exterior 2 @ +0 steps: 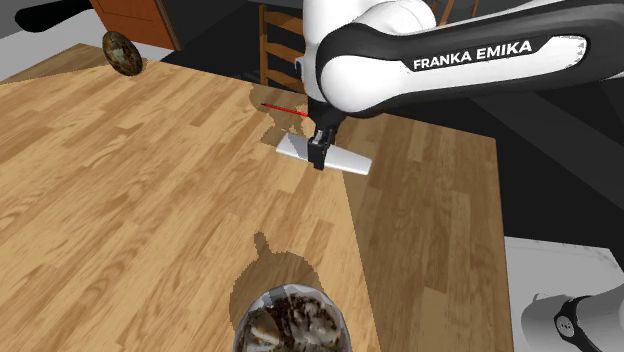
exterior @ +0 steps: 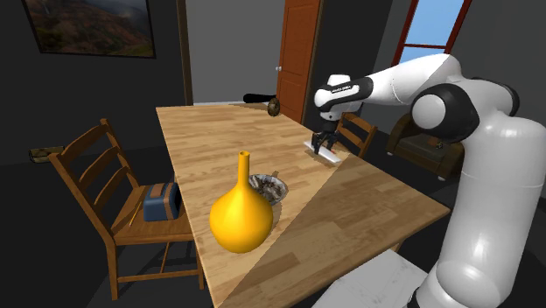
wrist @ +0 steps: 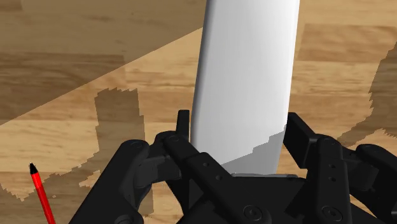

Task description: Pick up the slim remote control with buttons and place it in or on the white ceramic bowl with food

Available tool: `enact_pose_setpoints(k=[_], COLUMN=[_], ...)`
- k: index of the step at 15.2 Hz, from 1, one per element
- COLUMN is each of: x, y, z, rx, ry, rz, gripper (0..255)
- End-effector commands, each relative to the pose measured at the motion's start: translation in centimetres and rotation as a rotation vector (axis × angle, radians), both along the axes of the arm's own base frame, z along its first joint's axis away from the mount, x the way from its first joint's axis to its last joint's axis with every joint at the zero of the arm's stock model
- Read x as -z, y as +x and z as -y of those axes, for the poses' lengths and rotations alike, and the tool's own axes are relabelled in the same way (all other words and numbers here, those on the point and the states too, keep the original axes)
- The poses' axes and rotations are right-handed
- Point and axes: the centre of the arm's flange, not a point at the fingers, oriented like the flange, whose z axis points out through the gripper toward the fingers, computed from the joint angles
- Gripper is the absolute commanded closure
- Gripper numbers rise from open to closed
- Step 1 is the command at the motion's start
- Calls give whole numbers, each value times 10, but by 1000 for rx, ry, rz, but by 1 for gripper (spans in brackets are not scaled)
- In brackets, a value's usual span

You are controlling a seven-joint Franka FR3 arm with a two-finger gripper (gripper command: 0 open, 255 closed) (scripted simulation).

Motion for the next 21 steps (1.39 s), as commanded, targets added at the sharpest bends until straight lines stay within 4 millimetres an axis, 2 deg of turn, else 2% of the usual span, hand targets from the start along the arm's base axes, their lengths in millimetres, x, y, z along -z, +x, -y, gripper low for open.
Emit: enact_pose_setpoints(k=[1, 7, 21], x=[-10, -39, -40], y=[-1, -1, 4], z=[1, 1, -184], rx=[0, 0, 0], ry=[0, 0, 0], rz=[0, 0, 0], gripper=[255, 255, 255])
